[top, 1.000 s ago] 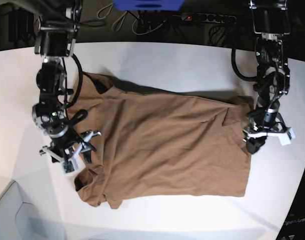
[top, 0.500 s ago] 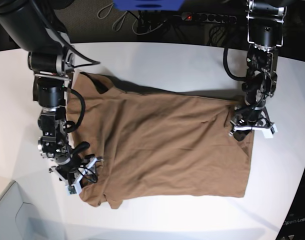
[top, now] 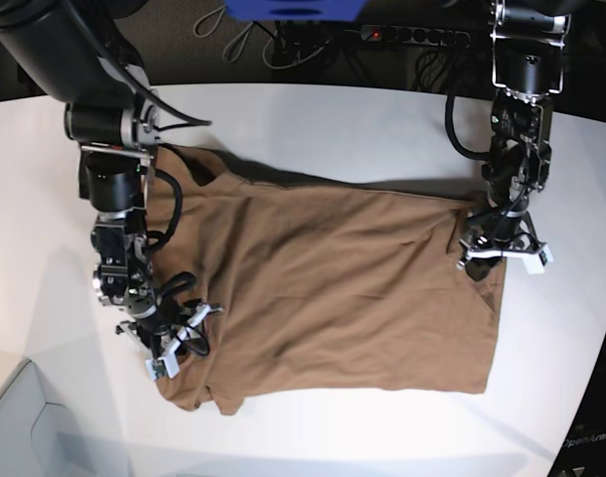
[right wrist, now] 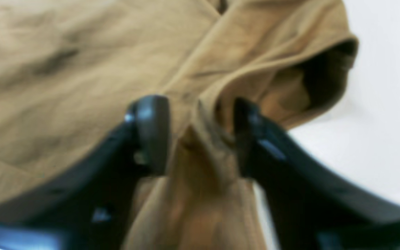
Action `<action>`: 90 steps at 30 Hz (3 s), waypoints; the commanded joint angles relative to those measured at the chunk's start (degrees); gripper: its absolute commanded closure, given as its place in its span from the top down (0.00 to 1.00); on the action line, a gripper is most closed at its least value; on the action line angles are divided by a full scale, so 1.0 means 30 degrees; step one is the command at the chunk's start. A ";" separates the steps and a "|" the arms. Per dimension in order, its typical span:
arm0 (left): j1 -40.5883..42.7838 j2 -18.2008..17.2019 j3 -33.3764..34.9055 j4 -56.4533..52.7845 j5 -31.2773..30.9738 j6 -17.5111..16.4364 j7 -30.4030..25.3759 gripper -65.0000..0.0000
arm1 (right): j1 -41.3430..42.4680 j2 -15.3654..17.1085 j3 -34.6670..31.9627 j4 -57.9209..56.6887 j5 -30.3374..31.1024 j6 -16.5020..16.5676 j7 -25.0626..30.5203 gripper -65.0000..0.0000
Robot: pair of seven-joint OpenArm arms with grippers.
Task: Layout the t-shirt on the table in an organized manner, then fold the t-shirt properly
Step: 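Pull the t-shirt corners outward with both grippers to smooth it, then regrasp the collar-side edge with both grippers and drag it taut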
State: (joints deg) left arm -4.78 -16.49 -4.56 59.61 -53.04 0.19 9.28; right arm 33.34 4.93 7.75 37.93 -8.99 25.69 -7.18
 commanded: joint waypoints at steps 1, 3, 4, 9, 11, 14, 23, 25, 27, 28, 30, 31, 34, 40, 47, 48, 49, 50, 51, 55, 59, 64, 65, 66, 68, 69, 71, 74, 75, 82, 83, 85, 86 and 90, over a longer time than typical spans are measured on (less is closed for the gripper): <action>0.0200 -0.0173 -0.0019 -0.0106 0.0111 0.0803 0.0790 0.27 | 0.0710 0.0130 0.0040 0.0293 0.0200 0.0007 0.0591 0.22; 0.0434 -0.0173 -0.0019 -0.0135 0.0111 0.0803 0.0790 0.27 | 0.0769 0.0159 0.0157 0.0293 0.0200 -0.0051 0.0620 0.05; 0.0581 -0.0173 -0.0019 -0.0135 0.0111 0.0803 0.0790 0.27 | 0.0769 0.0218 0.0157 0.0293 0.0200 -0.0110 0.0620 0.00; 0.1284 -0.0203 -0.0107 -0.0135 0.0111 0.0803 0.0761 0.27 | 0.1062 0.0804 0.0186 0.0323 0.0229 -0.3832 0.0591 0.00; 0.1636 -0.0232 -0.0166 -0.0135 0.0111 0.0803 0.0761 0.27 | 0.1091 0.0921 0.0216 0.0352 0.0229 -0.5150 0.0562 0.00; 0.1841 -0.0261 -0.0166 -0.0135 0.0111 0.0803 0.0761 0.27 | 0.1091 0.0921 0.1447 0.0411 0.0229 -0.6264 0.0503 0.00; 0.2398 -0.0261 -0.0225 0.0773 -0.0065 0.0803 0.0790 0.27 | 0.0388 0.0921 0.2882 0.0704 0.0229 -0.7934 0.0415 0.00; 0.2544 -0.0320 -0.0225 0.2092 -0.0065 0.0803 0.0849 0.27 | -0.0404 0.0921 0.3117 0.2198 0.0229 -0.7964 0.0386 0.00; 0.3013 -0.0378 -0.0225 0.3440 -0.0065 0.0803 0.0761 0.27 | -0.1576 0.0775 0.3908 0.4074 0.0258 -0.7964 0.0386 0.00; 0.3130 -0.0378 -0.0254 0.4172 -0.0065 0.0803 0.0761 0.27 | -0.2162 0.0687 0.4143 0.5275 0.0258 -0.7964 0.0386 0.00; 0.3306 -0.0408 -0.0547 0.5579 -0.0065 0.0803 0.0819 0.27 | -0.3275 0.0013 0.4260 0.7385 0.0258 -0.7905 0.0386 0.06; 0.3423 -0.0408 -0.0811 0.6194 -0.0065 0.0803 0.0907 0.27 | -0.3891 -0.0222 0.4143 0.8528 0.0258 -0.7905 0.0386 0.12; 0.3892 -0.0261 -0.1543 0.7777 -0.0065 0.0803 0.0907 0.27 | -0.5708 -0.0984 0.4113 1.1458 0.0258 -0.7876 0.0386 0.30; 0.4097 -0.0261 -0.2129 0.8920 -0.0065 0.0803 0.0907 0.27 | -0.7993 -0.1658 0.4113 1.4623 0.0258 -0.7876 0.0415 0.50; 0.5592 -0.0232 -0.2247 1.0502 -0.0094 0.0803 0.0907 0.28 | -1.2301 -0.1745 0.3879 1.8462 0.0287 -0.7436 0.0386 0.61; 0.5856 -0.0173 -0.2247 1.0531 -0.0094 0.0803 0.0907 0.28 | -1.3034 -0.1892 0.3586 1.8902 0.0287 -0.6733 0.0386 0.61; 0.6119 -0.0056 -0.2188 1.0678 -0.0094 0.0803 0.0907 0.28 | -1.3678 -0.1980 0.3410 1.9282 0.0287 -0.6029 0.0415 0.61; 0.6383 0.0266 -0.2159 1.0883 -0.0094 0.0803 0.0937 0.28 | -1.4382 -0.2068 0.3263 1.9693 0.0287 -0.5385 0.0415 0.61; 0.6735 0.0618 -0.2041 1.1117 -0.0094 0.0803 0.0937 0.28 | -1.5026 -0.2097 0.3175 2.0103 0.0287 -0.4857 0.0445 0.61; 0.8024 0.1292 -0.1895 1.1938 -0.0094 0.0803 0.0937 0.28 | -1.6609 -0.2976 0.3000 2.1099 0.0287 -0.4037 0.0503 0.61; 0.9519 0.1878 -0.1924 1.3257 -0.0065 0.0890 0.0937 0.28 | -1.7166 -0.3064 0.2970 2.1275 0.0287 -0.4037 0.0562 0.61; 1.1541 0.1849 -0.1924 1.4663 0.0082 0.0920 0.0937 0.28 | -1.7488 -0.3006 0.3000 2.1275 0.0258 -0.4037 0.0562 0.61; 1.1570 0.1878 -0.1924 1.4517 0.0111 0.0920 0.0937 0.28 | -1.7546 -0.3006 0.3000 2.1275 0.0258 -0.4037 0.0562 0.61; 1.1570 0.1907 -0.1924 1.4106 0.0111 0.0920 0.0937 0.28 | -1.7576 -0.3006 0.3000 2.1275 0.0258 -0.4037 0.0562 0.61; 1.1482 0.1937 -0.1924 1.3462 -0.0006 0.0920 0.0937 0.28 | -1.7576 -0.3035 0.3000 2.1275 0.0258 -0.4037 0.0503 0.61; 1.1336 0.1937 -0.1895 1.3286 -0.0036 0.0920 0.0937 0.28 | -1.7576 -0.3035 0.2970 2.1275 0.0258 -0.4037 0.0445 0.61; 1.1189 0.1937 -0.1895 1.3139 0.0052 0.0920 0.0937 0.28 | -1.7605 -0.3064 0.2941 2.1275 0.0258 -0.4037 0.0445 0.61; 1.1189 0.1937 -0.1895 1.3022 0.0082 0.0920 0.0937 0.28 | -1.7840 -0.3064 0.2882 2.1275 0.0258 -0.4037 0.0533 0.61; 1.1189 0.1937 -0.1895 1.2934 0.0082 0.0920 0.0937 0.28 | -1.7840 -0.3064 0.2882 2.1275 0.0258 -0.4037 0.0533 0.61; 1.0427 0.1937 -0.1778 1.2553 0.0082 0.0890 0.1405 0.28 | -1.7898 -0.3035 0.2941 2.1275 0.0258 -0.4037 0.0445 0.61; 1.0134 0.1937 -0.1543 1.2319 0.0082 0.0920 0.1786 0.28 | -1.7898 -0.3035 0.2941 2.1275 0.0258 -0.4037 0.0445 0.61; 0.9665 0.1878 -0.1279 1.1938 0.0023 0.0920 0.2490 0.28 | -1.8015 -0.3035 0.2941 2.1275 0.0258 -0.4037 0.0445 0.61; 0.9489 0.1907 -0.1279 1.1762 0.0023 0.0890 0.2841 0.28 | -1.8133 -0.3006 0.2941 2.1275 0.0258 -0.4037 0.0503 0.61; 0.9226 0.2054 -0.1309 1.1703 -0.0065 0.0861 0.3720 0.27 | -1.8426 -0.3006 0.2912 2.1275 0.0258 -0.4037 0.0562 0.61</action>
State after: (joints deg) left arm 23.53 -10.26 -8.25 93.58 -52.60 3.27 21.06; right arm -22.26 -4.43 16.36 100.62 -8.60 13.69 -7.40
